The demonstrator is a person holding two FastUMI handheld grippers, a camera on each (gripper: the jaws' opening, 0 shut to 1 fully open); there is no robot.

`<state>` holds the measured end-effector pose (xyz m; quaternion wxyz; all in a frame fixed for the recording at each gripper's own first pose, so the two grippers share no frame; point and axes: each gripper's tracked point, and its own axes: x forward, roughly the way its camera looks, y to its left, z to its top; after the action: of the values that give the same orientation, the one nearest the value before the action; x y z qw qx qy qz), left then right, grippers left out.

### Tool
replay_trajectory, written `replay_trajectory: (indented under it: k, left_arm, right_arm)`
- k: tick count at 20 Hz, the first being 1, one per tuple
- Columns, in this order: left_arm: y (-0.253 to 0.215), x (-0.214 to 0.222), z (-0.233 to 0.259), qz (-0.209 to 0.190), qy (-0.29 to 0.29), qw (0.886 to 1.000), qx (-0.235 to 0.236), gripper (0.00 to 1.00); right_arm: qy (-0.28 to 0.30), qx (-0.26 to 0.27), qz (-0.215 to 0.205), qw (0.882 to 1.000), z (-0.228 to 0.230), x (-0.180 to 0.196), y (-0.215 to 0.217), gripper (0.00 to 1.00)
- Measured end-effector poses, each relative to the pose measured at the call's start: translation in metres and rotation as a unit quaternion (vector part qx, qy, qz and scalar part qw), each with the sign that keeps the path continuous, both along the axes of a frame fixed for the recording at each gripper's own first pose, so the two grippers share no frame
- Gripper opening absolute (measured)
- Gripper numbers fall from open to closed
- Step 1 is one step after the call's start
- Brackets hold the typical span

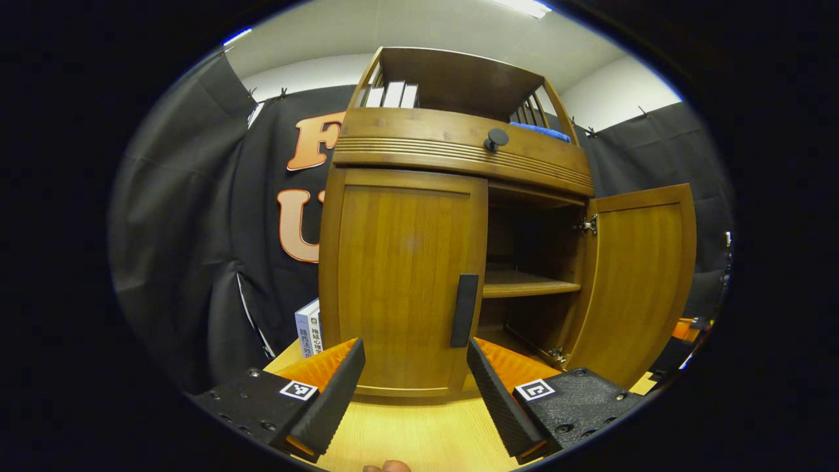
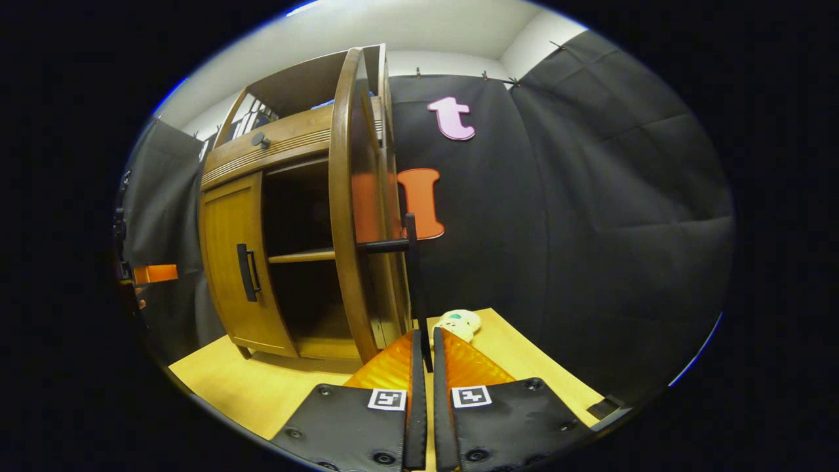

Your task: Open the right door of the double-door shoe cabinet with the right hand, and open the left door with the left hand.

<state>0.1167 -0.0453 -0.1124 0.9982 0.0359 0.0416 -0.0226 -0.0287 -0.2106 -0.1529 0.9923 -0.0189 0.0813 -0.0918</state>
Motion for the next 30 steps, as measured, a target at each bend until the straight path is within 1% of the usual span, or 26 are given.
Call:
replay_trajectory:
  k: [1,5,6,7,8,9,10,11,12,15,18,20,21,24,25,27,28,30]
  left_arm:
    - [-0.003,0.008,-0.004,-0.001,0.0,1.0,0.001,0.92]
    - [-0.026,0.037,-0.019,-0.013,0.0,1.0,0.004,0.92]
    - [-0.032,0.044,-0.023,-0.017,0.003,1.0,0.003,0.95]
    - [-0.035,0.053,-0.029,-0.019,0.005,1.0,0.005,0.92]
    - [-0.038,0.061,-0.033,-0.019,0.008,1.0,0.008,0.95]
    - [-0.043,0.071,-0.034,-0.018,0.008,1.0,0.012,0.92]
    - [-0.047,0.081,-0.036,-0.021,0.008,1.0,0.016,0.92]
    - [-0.052,0.088,-0.037,-0.022,0.005,1.0,0.019,0.92]
    - [-0.055,0.097,-0.038,-0.024,0.002,0.999,0.022,0.92]
    - [-0.062,0.118,-0.045,-0.028,0.009,0.999,0.036,0.92]
    - [-0.068,0.139,-0.048,-0.025,0.009,0.999,0.039,0.92]
    - [-0.072,0.15,-0.049,-0.025,0.004,0.999,0.047,0.92]
    - [-0.073,0.156,-0.051,-0.023,0.003,0.998,0.051,0.92]
    - [-0.072,0.169,-0.058,-0.014,0.006,0.999,0.045,0.92]
    - [-0.071,0.172,-0.061,-0.013,0.01,0.999,0.042,0.92]
    - [-0.067,0.173,-0.063,-0.003,0.01,0.999,0.041,0.92]
    - [-0.068,0.174,-0.063,-0.003,0.01,0.999,0.04,0.92]
    - [-0.069,0.174,-0.059,-0.01,0.008,0.999,0.035,0.9]
  right_arm:
    - [-0.002,0.0,-0.003,1.0,0.0,-0.005,-0.005,0.12]
    - [-0.008,0.027,-0.001,1.0,0.003,-0.018,-0.006,0.12]
    - [-0.012,0.032,-0.003,0.999,0.006,-0.019,-0.008,0.12]
    - [-0.016,0.036,-0.006,0.999,0.009,-0.019,-0.009,0.12]
    - [-0.02,0.038,-0.011,0.999,0.012,-0.02,-0.011,0.12]
    - [-0.024,0.039,-0.012,0.999,0.016,-0.022,-0.011,0.12]
    - [-0.026,0.037,-0.013,0.999,0.019,-0.023,-0.009,0.24]
    - [-0.027,0.032,-0.015,0.999,0.019,-0.024,-0.006,0.11]
    - [-0.03,0.024,-0.016,0.999,0.022,-0.026,-0.006,0.14]
    - [-0.021,0.008,-0.005,1.0,0.019,-0.03,-0.001,0.46]
    - [-0.017,-0.012,0.009,1.0,0.023,-0.027,0.004,0.78]
    - [-0.019,-0.028,0.004,0.999,0.024,-0.026,0.001,1.0]
    - [-0.02,-0.032,0.003,0.999,0.023,-0.026,0.0,0.89]
    - [-0.026,-0.029,0.003,0.999,0.027,-0.028,0.006,0.89]
    - [-0.029,-0.025,0.003,0.999,0.028,-0.028,0.006,0.98]
    - [-0.032,-0.018,0.003,0.999,0.028,-0.028,0.008,0.98]
    - [-0.034,-0.015,0.005,0.999,0.028,-0.029,0.009,0.98]
    - [-0.037,-0.015,0.005,0.999,0.03,-0.03,0.009,0.98]
